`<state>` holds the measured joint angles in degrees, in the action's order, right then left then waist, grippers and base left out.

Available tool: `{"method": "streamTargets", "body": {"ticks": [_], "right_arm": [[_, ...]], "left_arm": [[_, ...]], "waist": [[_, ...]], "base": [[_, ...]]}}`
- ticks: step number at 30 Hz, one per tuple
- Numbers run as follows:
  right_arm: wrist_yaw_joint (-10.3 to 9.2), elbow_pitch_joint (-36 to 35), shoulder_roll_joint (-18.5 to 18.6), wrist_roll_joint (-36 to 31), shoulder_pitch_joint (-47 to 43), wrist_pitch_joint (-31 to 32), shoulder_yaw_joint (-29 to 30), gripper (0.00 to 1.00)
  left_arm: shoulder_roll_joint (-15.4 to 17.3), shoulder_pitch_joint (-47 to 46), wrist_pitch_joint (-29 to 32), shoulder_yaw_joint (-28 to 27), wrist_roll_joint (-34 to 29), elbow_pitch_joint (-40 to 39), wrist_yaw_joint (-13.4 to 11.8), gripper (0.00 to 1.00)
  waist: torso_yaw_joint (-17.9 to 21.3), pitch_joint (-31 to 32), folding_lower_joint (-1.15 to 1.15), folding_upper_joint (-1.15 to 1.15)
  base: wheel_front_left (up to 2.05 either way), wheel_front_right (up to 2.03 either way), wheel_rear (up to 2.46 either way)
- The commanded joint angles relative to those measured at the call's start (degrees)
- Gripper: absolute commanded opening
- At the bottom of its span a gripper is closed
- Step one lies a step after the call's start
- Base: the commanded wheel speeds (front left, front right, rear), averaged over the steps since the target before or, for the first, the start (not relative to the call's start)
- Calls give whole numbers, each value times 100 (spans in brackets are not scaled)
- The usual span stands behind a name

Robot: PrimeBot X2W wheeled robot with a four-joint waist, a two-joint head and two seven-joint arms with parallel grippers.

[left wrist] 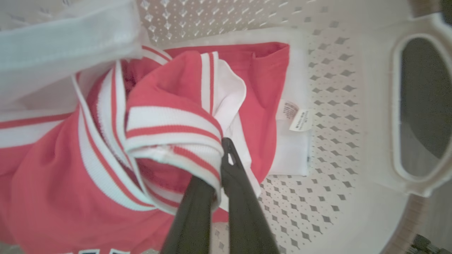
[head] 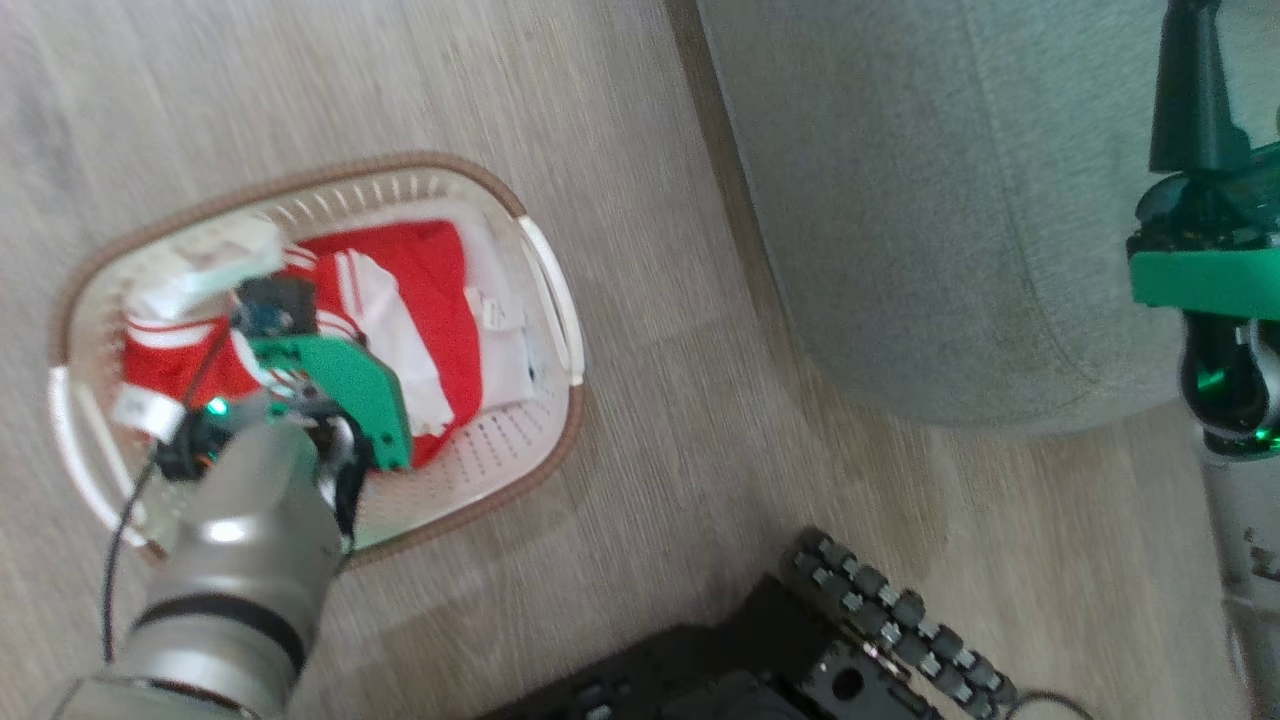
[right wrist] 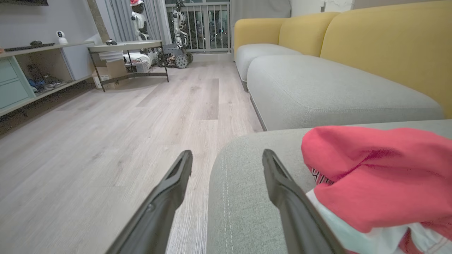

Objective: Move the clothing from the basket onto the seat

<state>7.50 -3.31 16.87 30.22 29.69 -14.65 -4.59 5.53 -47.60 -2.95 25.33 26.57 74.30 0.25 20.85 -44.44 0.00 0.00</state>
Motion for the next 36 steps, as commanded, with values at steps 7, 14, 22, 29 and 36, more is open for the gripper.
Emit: {"method": "streamTargets", "body": {"ticks": [7, 14, 22, 29, 36], "right_arm": [[-1, -50, 169, -71, -441, -35, -175, 100], [-1, 82, 198, -116, -764, -35, -206, 100], [-1, 271, 321, -250, -1191, -35, -401, 100], [-1, 411, 258, -321, -1582, -35, -386, 100], [-1, 493, 175, -387, -1902, -35, -461, 100]], "left_arm": [[-152, 589, -556, -58, 139, -35, 270, 0], [-241, 845, -1028, 183, 92, -139, 494, 0], [-261, 1165, -1198, 420, 12, -692, 623, 0], [-195, 1643, -1203, 158, -18, -1889, 656, 0], [-85, 1832, -1204, 210, -328, -2883, 661, 0]], "waist": [[-368, 1024, 0, 0], [-688, 1808, 0, 0], [-1039, 2663, 0, 0], [-1278, 3363, 0, 0], [-1473, 3818, 0, 0]], "base": [[0, 0, 0], [0, 0, 0], [0, 0, 0], [0, 0, 0], [0, 0, 0]]}}
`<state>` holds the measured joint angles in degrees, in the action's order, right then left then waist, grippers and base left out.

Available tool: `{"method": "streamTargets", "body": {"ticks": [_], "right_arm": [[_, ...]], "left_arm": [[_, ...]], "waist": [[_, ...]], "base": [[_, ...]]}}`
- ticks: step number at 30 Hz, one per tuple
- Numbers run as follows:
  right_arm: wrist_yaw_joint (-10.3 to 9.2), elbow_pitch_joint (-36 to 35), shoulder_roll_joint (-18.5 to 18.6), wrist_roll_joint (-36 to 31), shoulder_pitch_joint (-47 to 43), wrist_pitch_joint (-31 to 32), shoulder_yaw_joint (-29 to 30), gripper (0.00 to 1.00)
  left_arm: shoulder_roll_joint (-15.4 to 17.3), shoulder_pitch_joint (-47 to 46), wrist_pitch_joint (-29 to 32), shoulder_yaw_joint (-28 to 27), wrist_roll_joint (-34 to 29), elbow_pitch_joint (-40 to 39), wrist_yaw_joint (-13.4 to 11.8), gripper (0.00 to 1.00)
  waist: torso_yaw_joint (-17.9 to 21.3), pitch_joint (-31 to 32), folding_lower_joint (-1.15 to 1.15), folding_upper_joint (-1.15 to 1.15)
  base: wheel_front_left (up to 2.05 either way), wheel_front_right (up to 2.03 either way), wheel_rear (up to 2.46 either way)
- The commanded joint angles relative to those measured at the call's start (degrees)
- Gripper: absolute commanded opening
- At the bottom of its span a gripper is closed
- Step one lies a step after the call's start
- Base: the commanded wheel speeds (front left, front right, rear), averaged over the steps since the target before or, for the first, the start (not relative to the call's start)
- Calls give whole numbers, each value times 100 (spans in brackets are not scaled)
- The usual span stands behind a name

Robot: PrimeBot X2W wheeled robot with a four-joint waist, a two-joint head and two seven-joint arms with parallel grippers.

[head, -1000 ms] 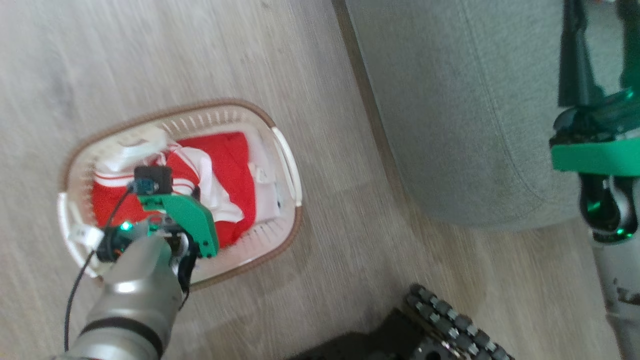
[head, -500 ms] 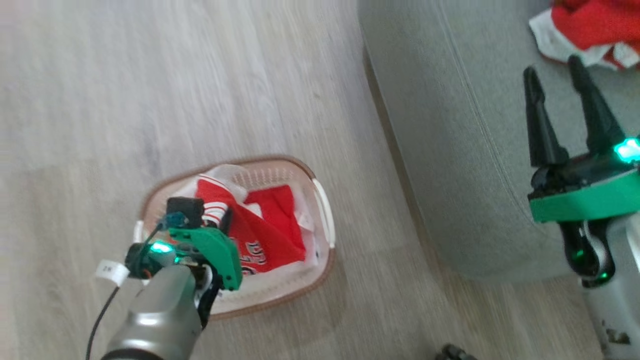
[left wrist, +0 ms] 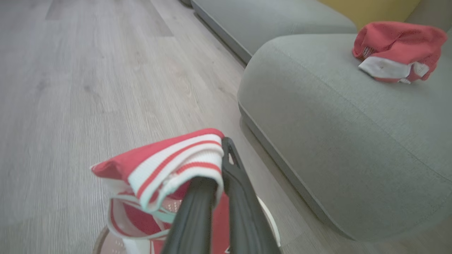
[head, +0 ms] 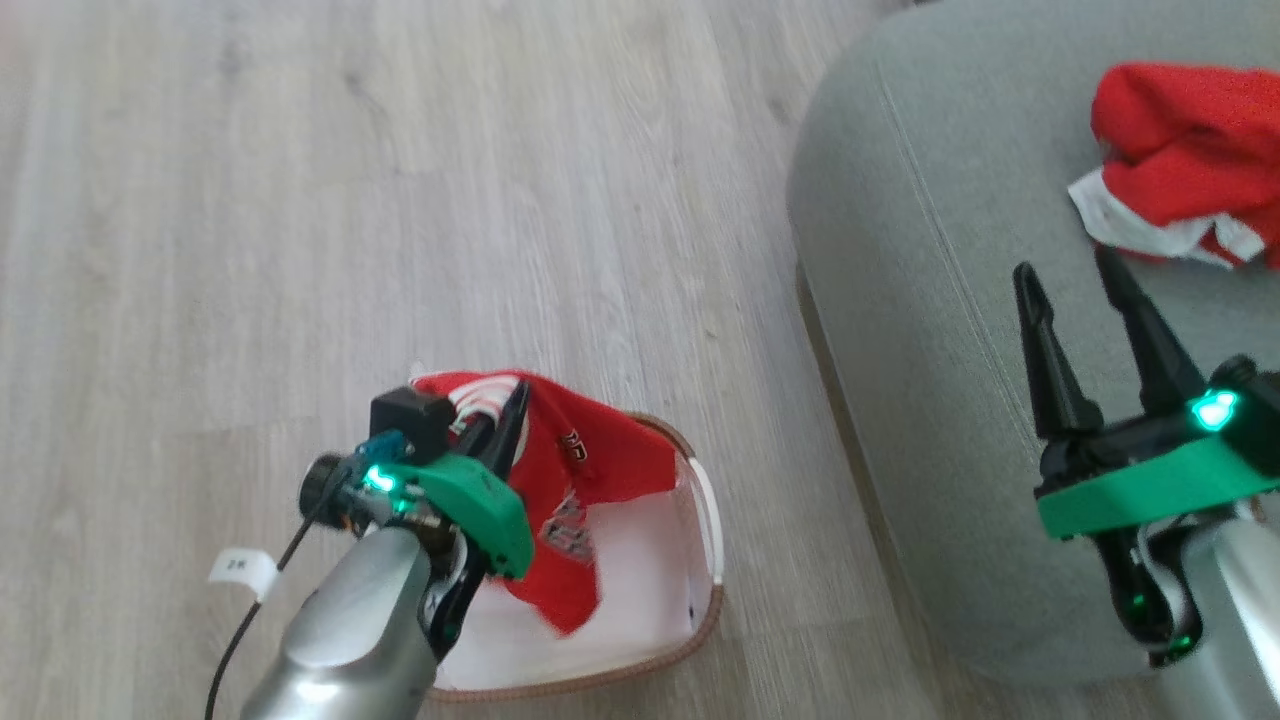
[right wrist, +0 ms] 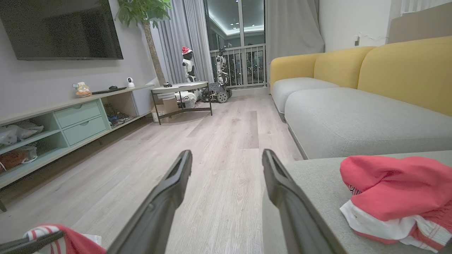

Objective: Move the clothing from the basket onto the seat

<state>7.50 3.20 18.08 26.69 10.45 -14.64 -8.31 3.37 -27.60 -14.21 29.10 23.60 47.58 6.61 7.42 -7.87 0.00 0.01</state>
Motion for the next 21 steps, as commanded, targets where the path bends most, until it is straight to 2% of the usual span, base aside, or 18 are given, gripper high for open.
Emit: {"method": "streamTargets", "body": {"ticks": [1, 9, 21], "right_arm": [[-1, -146, 55, -44, -21, -36, -99, 100], [-1, -42, 23, -95, -316, -36, -253, 100], [-1, 0, 7, -50, -384, -36, -685, 100]], "left_arm": [[148, -184, -78, -136, -64, -355, 30, 0], [288, -402, 86, -39, -119, -1421, 31, 0], [509, -882, 920, -72, -82, -3084, -126, 0]], "waist": [[-161, 224, 0, -1], [-304, 600, 0, -1], [-257, 754, 0, -1]], "base": [[0, 0, 0], [0, 0, 0], [0, 0, 0]]}}
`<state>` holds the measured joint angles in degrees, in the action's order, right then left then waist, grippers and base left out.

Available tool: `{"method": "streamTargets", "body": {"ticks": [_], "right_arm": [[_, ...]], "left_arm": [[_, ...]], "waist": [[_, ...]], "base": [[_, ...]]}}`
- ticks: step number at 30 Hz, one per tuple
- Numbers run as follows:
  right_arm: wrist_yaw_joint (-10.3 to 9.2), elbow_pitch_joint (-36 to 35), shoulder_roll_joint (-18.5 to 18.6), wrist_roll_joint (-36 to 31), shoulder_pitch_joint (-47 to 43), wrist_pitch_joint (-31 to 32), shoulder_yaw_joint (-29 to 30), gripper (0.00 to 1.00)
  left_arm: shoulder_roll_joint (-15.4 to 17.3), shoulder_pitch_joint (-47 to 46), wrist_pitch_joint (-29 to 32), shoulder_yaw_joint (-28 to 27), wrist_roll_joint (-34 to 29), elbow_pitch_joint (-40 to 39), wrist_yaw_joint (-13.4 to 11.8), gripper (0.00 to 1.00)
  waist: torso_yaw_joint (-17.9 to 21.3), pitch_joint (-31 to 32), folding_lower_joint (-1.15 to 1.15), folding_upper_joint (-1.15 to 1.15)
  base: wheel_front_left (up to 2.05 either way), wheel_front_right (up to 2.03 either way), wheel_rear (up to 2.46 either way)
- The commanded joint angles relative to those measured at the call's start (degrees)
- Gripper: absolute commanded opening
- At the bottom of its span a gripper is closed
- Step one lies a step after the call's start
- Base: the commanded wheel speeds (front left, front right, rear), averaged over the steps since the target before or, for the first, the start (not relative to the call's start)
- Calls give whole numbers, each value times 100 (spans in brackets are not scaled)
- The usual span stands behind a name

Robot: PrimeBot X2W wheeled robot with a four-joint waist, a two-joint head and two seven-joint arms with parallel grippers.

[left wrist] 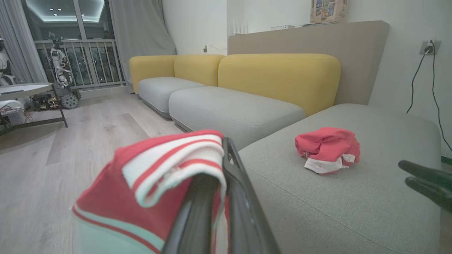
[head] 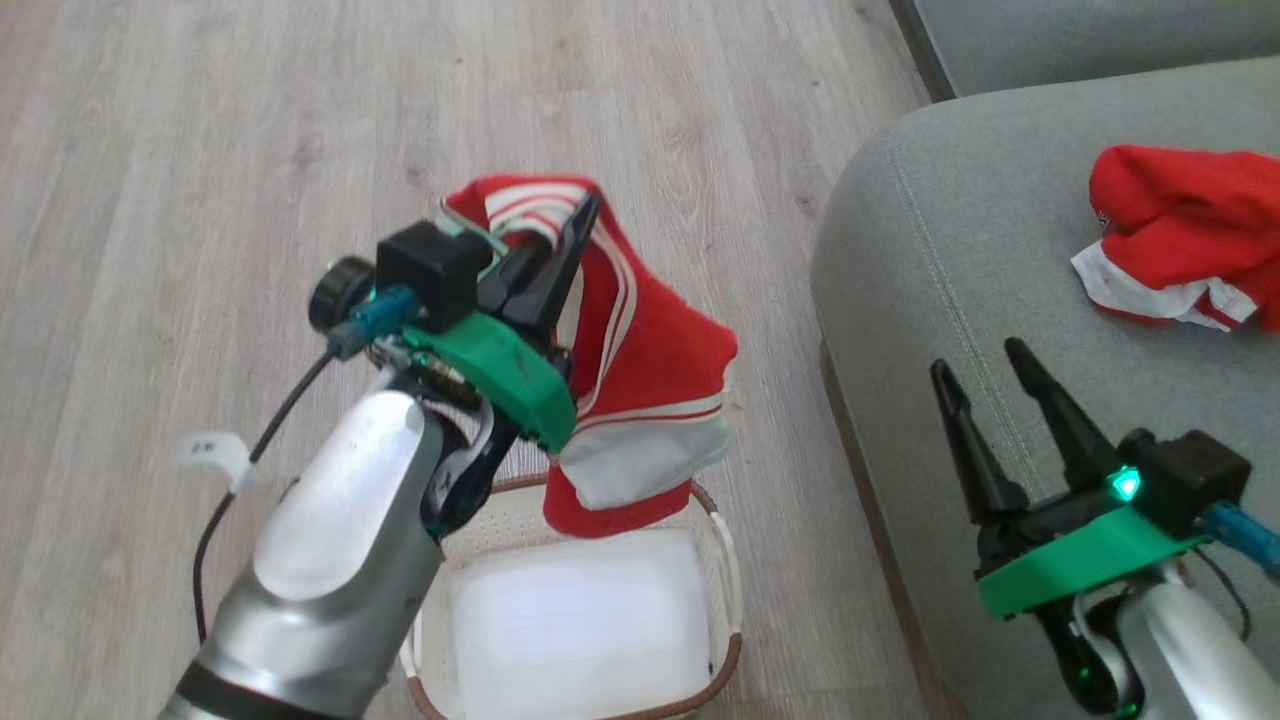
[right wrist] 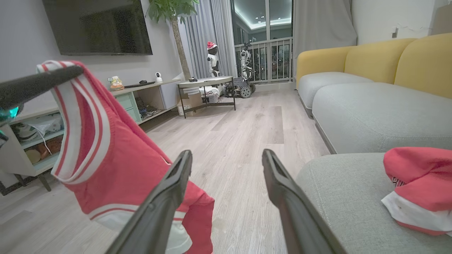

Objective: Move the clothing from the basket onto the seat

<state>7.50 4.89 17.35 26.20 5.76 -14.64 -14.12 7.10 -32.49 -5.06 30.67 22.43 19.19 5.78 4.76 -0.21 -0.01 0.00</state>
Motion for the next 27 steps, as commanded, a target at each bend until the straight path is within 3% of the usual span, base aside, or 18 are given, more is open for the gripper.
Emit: {"method": "streamTargets", "body": {"ticks": [1, 11, 17, 27], "right_arm": [[-1, -169, 82, 8, 89, -36, -140, 100], [-1, -197, 148, 43, 232, -36, -588, 100], [-1, -65, 225, 78, 603, -36, -1211, 100], [-1, 1028, 257, 296, 1587, -20, -2448, 100]], "left_arm": [[138, -417, 44, -233, 45, -320, -57, 0], [134, -421, 238, -123, 52, -676, -135, 0], [57, -405, 302, 36, 41, -805, -138, 0], [-156, -464, 356, 454, 57, -973, -71, 0]], "waist": [[18, -22, 1, 0], [81, -72, 1, 0], [21, -104, 1, 0], [-296, -126, 1, 0]], "base": [[0, 0, 0], [0, 0, 0], [0, 0, 0], [0, 0, 0]]}}
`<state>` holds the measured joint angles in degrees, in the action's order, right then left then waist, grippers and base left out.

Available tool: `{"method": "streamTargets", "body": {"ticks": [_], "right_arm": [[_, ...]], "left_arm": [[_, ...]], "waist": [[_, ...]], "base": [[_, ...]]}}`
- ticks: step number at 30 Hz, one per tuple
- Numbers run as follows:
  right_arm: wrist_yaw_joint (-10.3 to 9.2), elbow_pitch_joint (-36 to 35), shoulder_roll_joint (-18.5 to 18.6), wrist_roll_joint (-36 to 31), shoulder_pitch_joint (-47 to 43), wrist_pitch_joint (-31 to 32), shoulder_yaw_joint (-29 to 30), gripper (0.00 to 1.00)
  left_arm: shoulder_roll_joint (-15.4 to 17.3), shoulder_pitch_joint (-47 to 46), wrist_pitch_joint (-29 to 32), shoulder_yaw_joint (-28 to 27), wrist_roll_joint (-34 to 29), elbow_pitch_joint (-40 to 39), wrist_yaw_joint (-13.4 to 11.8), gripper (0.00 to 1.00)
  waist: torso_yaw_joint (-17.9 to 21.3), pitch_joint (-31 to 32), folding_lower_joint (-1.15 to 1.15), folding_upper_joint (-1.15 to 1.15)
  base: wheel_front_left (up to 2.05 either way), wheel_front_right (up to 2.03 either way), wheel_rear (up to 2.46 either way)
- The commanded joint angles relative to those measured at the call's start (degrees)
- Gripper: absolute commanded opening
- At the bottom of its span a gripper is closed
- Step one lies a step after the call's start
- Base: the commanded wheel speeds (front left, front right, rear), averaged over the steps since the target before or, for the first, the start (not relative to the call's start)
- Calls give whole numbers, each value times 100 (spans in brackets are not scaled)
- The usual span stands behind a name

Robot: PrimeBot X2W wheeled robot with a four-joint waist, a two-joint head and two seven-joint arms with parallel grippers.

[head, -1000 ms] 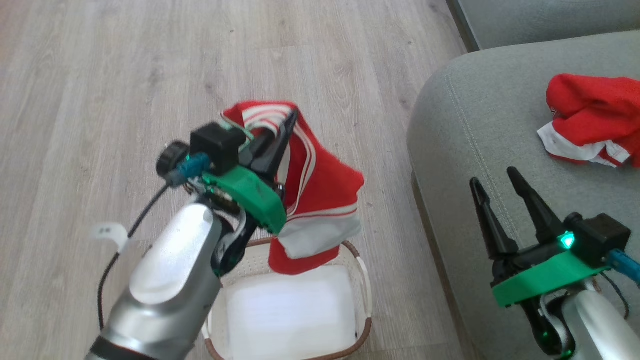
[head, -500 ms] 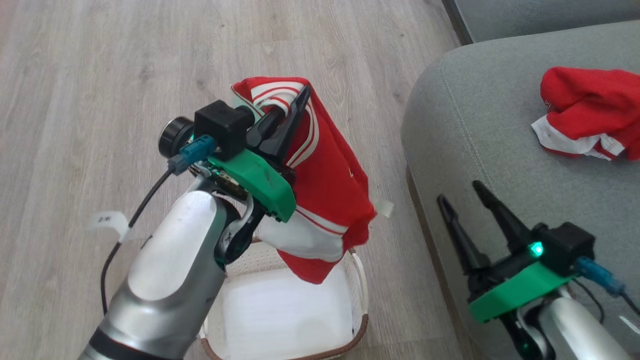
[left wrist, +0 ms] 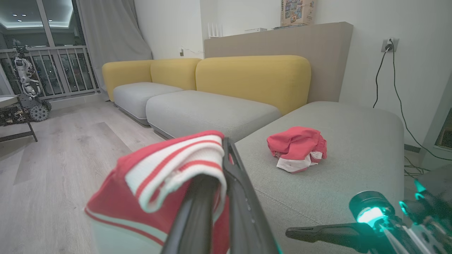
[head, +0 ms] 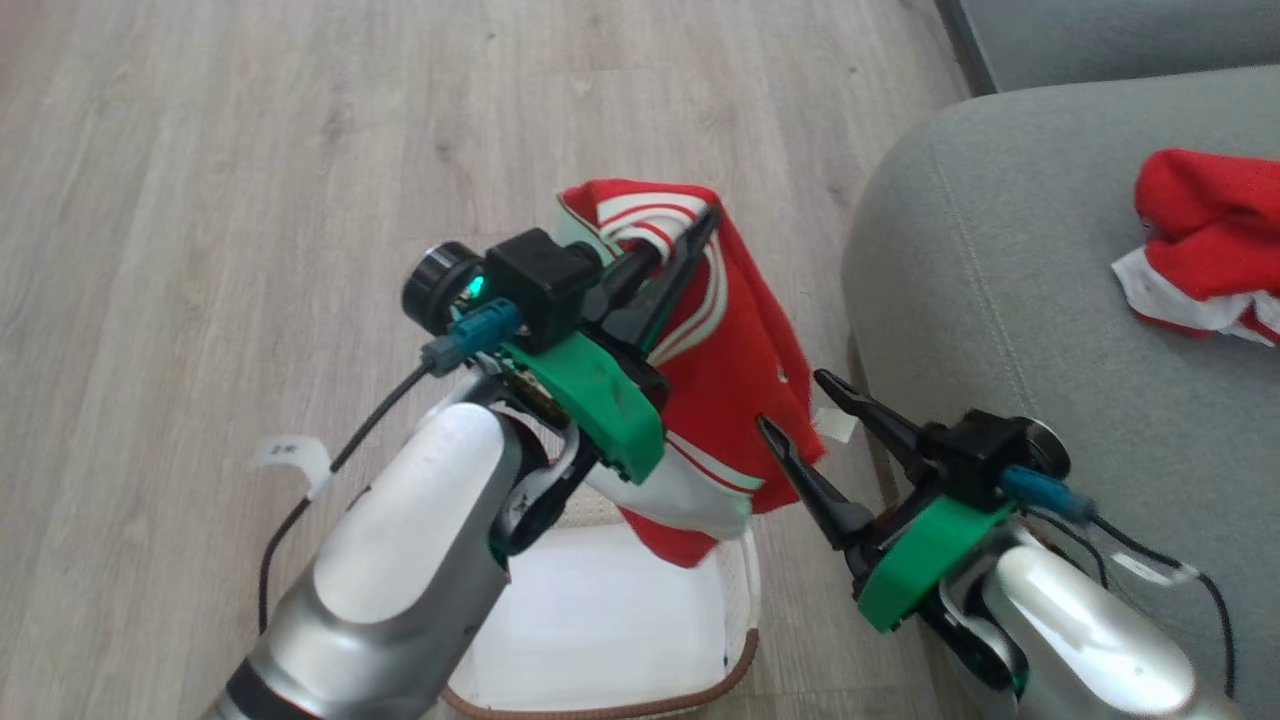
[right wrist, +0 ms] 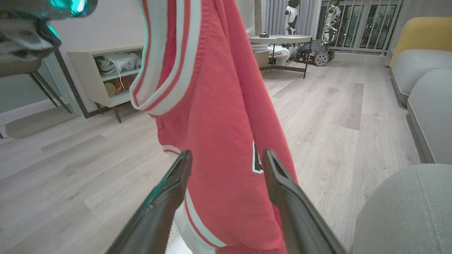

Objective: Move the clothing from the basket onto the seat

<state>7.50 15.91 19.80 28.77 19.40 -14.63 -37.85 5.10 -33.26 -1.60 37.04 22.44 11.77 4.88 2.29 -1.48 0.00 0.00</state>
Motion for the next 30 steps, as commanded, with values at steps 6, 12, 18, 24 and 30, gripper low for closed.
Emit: {"method": "streamTargets", "body": {"ticks": [6, 12, 18, 24, 30], "right_arm": [[-1, 669, -160, 290, 662, 36, -514, 100], [-1, 1501, -340, 579, 1121, 12, -1027, 100], [-1, 2091, -492, 866, 1536, -22, -1372, 100], [-1, 2494, -626, 1075, 1878, -34, -1564, 100], [-1, 2545, -664, 1133, 1944, -36, -1531, 0]], "left_arm": [[-16, -392, 39, -14, 121, -300, 53, 0], [-57, -426, 107, 175, 169, -393, 85, 0], [-89, -420, 166, 396, 204, -459, 114, 0], [-106, -409, 198, 531, 235, -507, 122, 0], [-99, -407, 195, 550, 260, -518, 96, 0]], "waist": [[-175, 3, 0, 0], [-350, 5, 0, 0], [-494, 0, 0, 0], [-589, -15, 0, 0], [-627, -19, 0, 0]], "base": [[0, 0, 0], [0, 0, 0], [0, 0, 0], [0, 0, 0], [0, 0, 0]]}}
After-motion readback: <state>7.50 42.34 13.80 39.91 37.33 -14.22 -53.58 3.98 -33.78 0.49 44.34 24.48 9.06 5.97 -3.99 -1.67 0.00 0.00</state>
